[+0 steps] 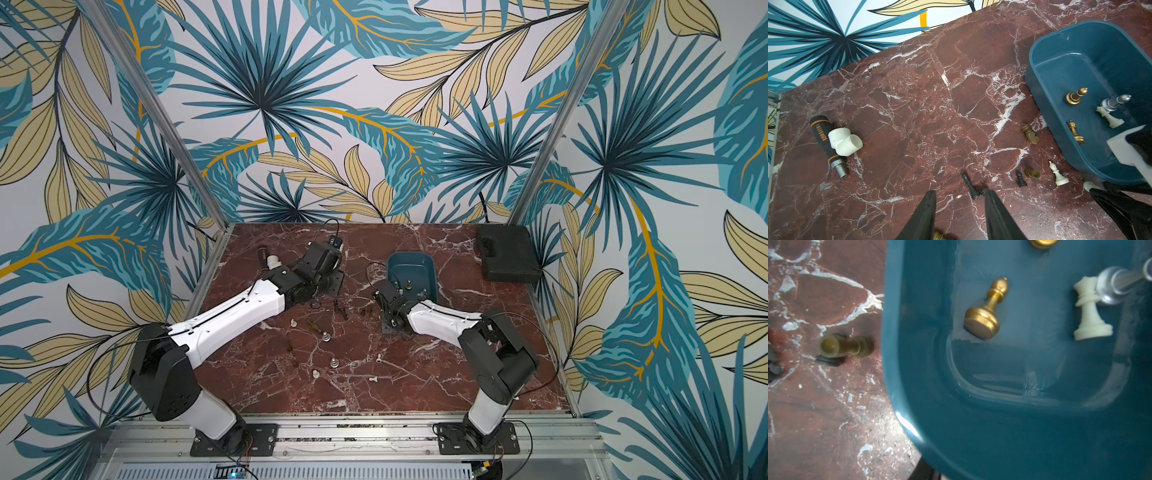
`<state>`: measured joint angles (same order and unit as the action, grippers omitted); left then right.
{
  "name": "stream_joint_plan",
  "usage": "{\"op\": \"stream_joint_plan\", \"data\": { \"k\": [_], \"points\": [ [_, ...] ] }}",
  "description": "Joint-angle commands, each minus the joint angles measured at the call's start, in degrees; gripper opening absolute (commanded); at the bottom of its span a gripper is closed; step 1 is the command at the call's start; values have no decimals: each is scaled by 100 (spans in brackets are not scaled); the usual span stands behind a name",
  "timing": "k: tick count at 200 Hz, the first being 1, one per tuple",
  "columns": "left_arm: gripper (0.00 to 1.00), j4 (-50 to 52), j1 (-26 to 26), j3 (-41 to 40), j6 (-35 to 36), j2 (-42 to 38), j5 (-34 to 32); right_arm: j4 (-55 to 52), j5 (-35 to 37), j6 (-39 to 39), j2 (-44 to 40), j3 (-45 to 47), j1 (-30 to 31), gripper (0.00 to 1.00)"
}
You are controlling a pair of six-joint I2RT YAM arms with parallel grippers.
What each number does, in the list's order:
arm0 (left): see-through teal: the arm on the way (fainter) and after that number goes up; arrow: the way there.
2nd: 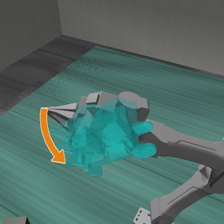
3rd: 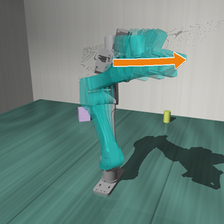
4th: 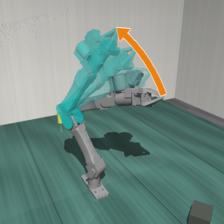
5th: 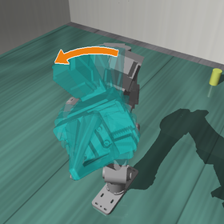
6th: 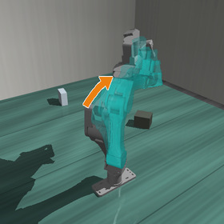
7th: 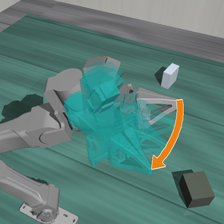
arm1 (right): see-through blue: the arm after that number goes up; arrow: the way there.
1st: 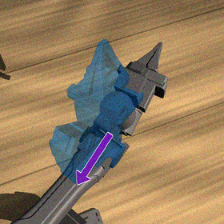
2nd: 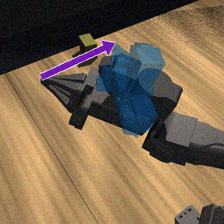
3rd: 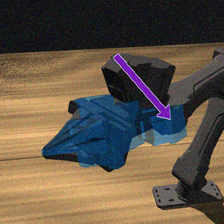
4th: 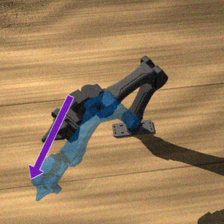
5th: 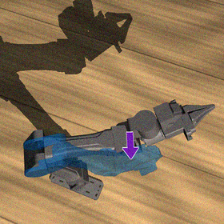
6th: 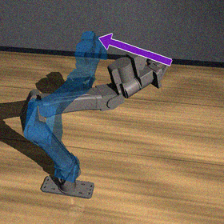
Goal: Put the chess pieces into the storage box
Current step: Pick up the chess piece at the center of the board, then place the chess piece in the storage box.
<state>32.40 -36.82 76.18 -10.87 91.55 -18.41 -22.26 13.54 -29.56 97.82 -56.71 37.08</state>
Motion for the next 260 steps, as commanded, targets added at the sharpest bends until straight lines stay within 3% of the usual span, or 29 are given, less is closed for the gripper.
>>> {"op": "stream_joint_plan", "data": {
  "k": [1,83,165,193,215,260],
  "points": [
    [43,38,-1,58,24,117,-31,117,123,-15,112,-151,21,26],
    [43,81,-1,147,54,232,22,-16,52,38,214,-288,25,17],
    [43,55,-1,177,77,154,71,-759,-183,87,-633,-308,105,9],
    [43,18,-1,122,100,169,497,-1103,-439,121,-1083,-517,183,8],
    [43,141,-1,190,-9,381,1074,-1352,-188,410,-1230,-890,149,9],
    [42,41,-19,102,-246,602,1402,-1519,-98,904,-623,-1911,-439,9]
  ]
}}
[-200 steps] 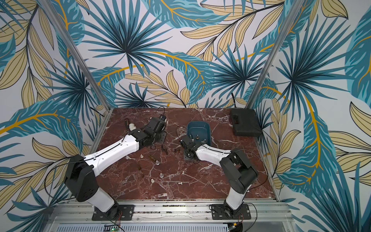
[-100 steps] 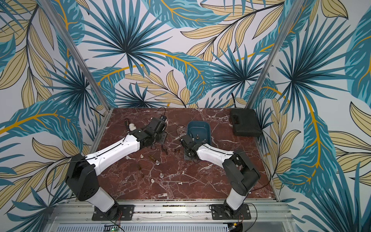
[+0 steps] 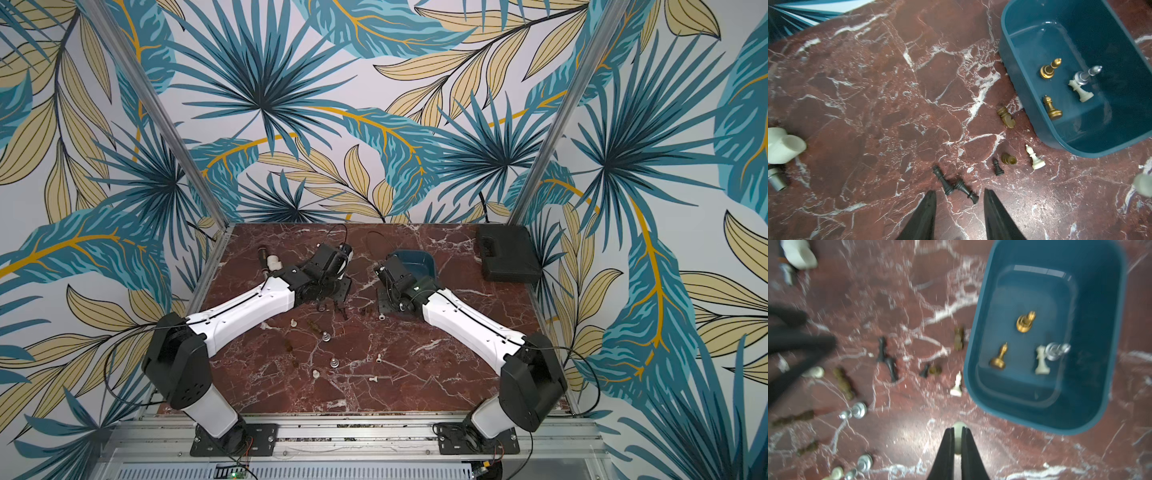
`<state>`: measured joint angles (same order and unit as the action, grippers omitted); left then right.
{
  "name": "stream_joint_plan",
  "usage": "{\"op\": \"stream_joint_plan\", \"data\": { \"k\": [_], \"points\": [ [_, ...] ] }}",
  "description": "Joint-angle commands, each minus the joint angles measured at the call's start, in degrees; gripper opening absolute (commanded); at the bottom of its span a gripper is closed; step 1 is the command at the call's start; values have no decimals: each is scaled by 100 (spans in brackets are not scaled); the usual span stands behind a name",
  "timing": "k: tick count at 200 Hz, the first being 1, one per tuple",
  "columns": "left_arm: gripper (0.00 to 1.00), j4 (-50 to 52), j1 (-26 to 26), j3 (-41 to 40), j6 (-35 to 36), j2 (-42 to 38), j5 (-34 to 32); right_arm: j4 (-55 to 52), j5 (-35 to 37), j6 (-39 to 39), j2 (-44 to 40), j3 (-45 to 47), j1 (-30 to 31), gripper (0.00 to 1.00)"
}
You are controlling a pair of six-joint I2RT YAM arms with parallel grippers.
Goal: Put the chess pieces into the storage box
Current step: Place the chess piece in the storage box.
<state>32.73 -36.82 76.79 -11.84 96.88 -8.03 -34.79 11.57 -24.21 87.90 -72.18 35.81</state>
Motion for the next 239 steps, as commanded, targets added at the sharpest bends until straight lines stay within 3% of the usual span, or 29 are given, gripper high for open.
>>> {"op": "stream_joint_plan", "data": {
  "k": [1,48,115,145,166,197,239],
  "points": [
    [42,7,-23,39,-151,68,373,-270,95,375,391,-383,-329,9],
    [42,93,-55,195,-91,254,1024,-207,-209,668,1440,-1092,-1051,9],
    [42,146,-147,363,-95,394,870,-28,-795,690,2873,-1966,-1261,10],
    [42,155,-150,380,-100,403,874,-28,-860,674,3187,-2094,-1301,20],
    [42,155,-148,365,-92,403,822,-25,-852,632,3160,-2082,-1317,34],
    [42,79,-152,357,-104,443,941,-45,-876,571,2584,-1902,-1317,35],
    [41,-56,-329,501,-211,740,1154,-29,-443,460,1052,-1323,-1322,36]
  ]
}}
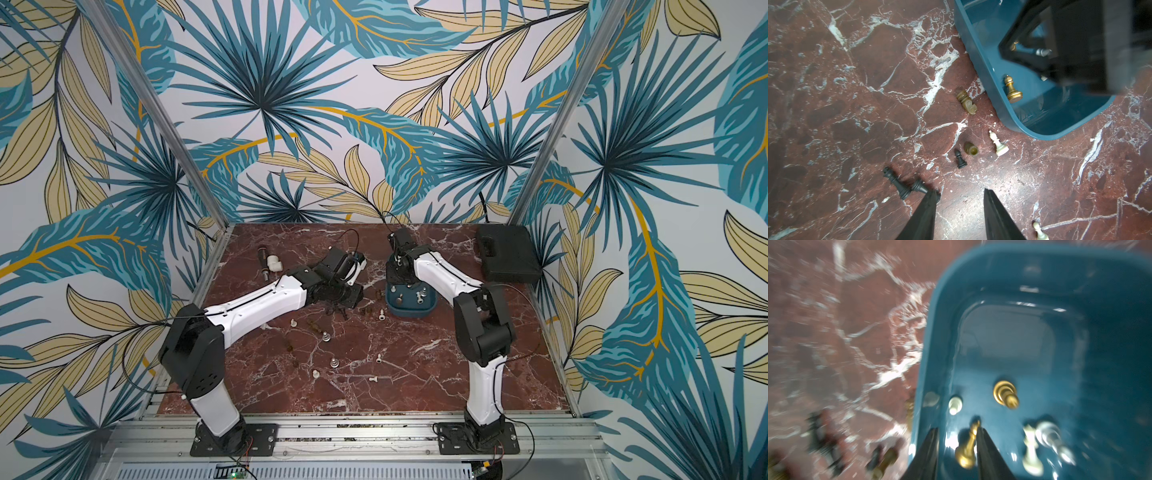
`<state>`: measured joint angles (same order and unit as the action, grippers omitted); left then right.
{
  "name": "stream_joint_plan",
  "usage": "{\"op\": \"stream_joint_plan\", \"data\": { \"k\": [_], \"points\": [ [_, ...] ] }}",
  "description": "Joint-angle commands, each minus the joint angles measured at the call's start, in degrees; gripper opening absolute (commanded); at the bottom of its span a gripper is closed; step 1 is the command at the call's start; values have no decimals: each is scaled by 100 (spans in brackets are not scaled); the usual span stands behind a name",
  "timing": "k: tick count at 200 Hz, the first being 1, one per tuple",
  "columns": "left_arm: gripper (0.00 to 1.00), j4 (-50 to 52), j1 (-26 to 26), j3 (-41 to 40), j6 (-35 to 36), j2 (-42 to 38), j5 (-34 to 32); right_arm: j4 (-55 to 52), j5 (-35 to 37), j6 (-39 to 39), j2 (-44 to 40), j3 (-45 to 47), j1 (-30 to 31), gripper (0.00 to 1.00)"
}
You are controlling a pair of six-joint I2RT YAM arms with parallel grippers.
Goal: Put the chess pieces into the storage box
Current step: Place the chess piece in the storage box, then pick up the chess piece at the center of the board.
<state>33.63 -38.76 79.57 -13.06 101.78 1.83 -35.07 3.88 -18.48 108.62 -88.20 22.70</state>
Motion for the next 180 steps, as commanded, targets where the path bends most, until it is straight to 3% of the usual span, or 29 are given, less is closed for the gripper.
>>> {"op": "stream_joint_plan", "data": {
  "k": [1,74,122,180],
  "points": [
    [41,-146,-137,229,-90,262,182,0,338,-112,-1059,296,-11,36],
    [32,-69,-309,577,-162,905,183,51,1171,43,-2761,1297,-39,34],
    [38,-7,-314,693,-40,1113,-104,79,1124,83,-3077,1463,-41,33],
    [37,253,-307,1076,27,1516,-200,90,1176,151,-3210,1517,-42,34]
  ]
}}
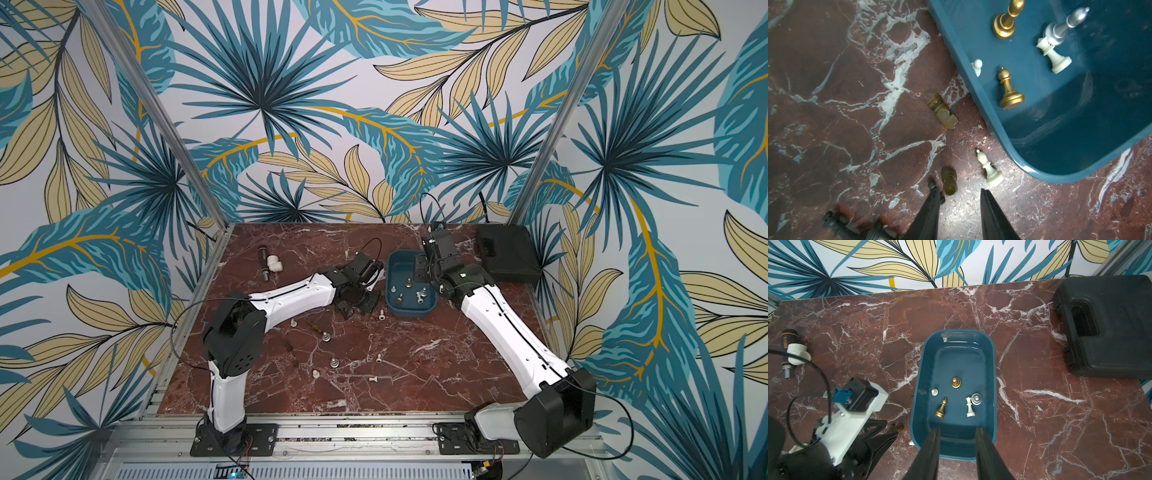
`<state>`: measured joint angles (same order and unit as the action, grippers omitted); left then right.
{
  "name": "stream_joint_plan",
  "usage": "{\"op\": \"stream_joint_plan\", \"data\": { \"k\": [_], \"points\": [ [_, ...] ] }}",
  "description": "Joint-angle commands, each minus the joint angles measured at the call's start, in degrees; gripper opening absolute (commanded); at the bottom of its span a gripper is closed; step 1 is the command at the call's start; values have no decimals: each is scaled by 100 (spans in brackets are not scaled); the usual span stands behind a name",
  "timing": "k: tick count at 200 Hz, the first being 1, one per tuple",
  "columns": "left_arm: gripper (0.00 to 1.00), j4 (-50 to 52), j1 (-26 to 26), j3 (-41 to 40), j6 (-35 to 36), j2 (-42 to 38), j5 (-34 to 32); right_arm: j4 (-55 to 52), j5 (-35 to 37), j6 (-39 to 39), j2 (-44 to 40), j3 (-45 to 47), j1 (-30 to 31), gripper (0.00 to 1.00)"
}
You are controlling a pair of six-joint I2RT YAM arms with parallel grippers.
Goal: Put the chess pieces into the storage box
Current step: Pick up the chess piece at the center of the board.
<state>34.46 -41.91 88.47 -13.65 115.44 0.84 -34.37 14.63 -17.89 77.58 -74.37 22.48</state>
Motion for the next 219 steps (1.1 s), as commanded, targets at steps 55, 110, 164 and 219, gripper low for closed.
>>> {"op": "stream_joint_plan", "data": {
  "k": [55,110,164,219],
  "points": [
    [37,401,7,476,134,411,-214,22,173,127,-146,153,-16,34],
    [32,588,15,614,108,645,-127,36,224,130,-67,212,-23,34],
    [25,580,12,602,108,635,-119,44,251,189,-70,193,-18,34],
    [12,728,16,680,191,494,-212,36,308,231,-111,195,-17,34]
  ]
}}
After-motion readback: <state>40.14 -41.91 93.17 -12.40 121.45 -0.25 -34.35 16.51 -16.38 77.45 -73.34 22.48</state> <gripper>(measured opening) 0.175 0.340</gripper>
